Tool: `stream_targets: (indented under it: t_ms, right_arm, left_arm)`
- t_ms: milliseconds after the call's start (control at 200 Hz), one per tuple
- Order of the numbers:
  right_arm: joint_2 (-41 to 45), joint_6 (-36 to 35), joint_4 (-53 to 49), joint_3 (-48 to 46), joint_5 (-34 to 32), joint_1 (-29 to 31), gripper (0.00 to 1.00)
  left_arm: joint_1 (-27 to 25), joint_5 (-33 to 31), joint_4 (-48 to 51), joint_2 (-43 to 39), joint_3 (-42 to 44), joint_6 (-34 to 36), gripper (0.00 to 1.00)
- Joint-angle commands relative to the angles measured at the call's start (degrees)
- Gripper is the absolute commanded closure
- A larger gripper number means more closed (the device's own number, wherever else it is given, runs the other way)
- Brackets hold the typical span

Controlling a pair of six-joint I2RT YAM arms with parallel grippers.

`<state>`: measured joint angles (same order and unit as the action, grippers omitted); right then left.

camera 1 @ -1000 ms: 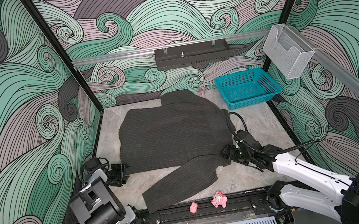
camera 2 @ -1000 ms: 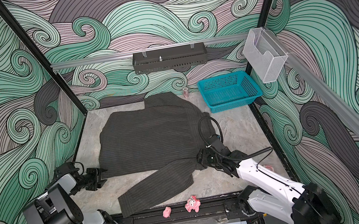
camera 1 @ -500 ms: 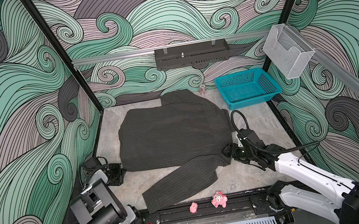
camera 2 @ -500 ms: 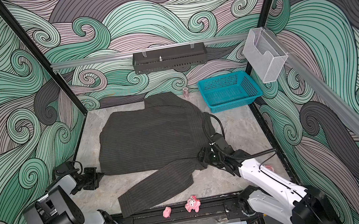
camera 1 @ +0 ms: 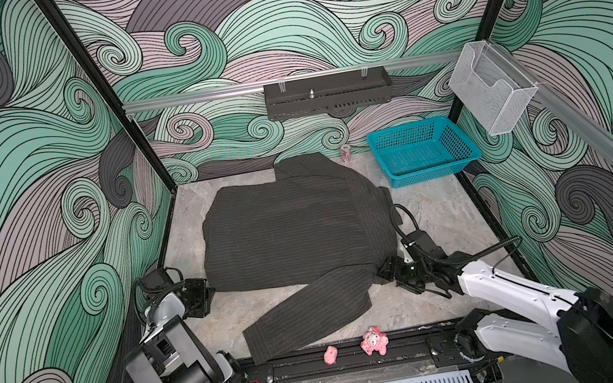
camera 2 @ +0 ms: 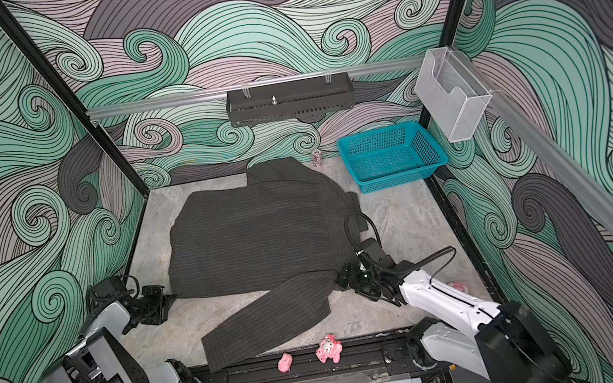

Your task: Fold and stack the long sleeve shirts

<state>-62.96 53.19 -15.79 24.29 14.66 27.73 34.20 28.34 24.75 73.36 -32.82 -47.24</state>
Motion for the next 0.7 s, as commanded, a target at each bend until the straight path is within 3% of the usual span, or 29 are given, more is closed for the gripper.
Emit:
stream_targets:
  t_ms: [0, 80, 160, 305, 390, 695]
  right_arm:
    - [-2.3, 0.2, 4.4, -0.9, 1.2, -0.1, 0.26]
    - [-4.0, -0.3, 6.5, -0.4, 1.4, -0.1, 0.31]
    - [-5.3, -1.3, 8.0, 0.4, 2.1, -0.1, 0.46]
    - [-4.1, -3.3, 6.5, 1.8, 1.9, -0.1, 0.83]
    - [-2.3, -4.3, 3.4, 2.8, 1.8, -0.1, 0.99]
    - [10.8, -4.3, -12.6, 5.2, 3.1, 0.0, 1.00]
  left_arm:
    - [-0.4, 0.9, 1.9, -0.2, -1.2, 1.1, 1.00]
    - [-0.4, 1.0, 1.8, -0.2, -1.3, 1.1, 1.00]
    - [-0.4, 1.4, 1.9, 0.1, -1.5, 1.2, 1.00]
    - [-0.3, 2.0, 2.5, 0.0, -2.1, 1.7, 1.00]
    - [-0.3, 2.1, 3.4, -0.5, -2.5, 2.3, 1.00]
    - [0.8, 0.1, 13.4, -8.0, -3.8, 8.4, 1.00]
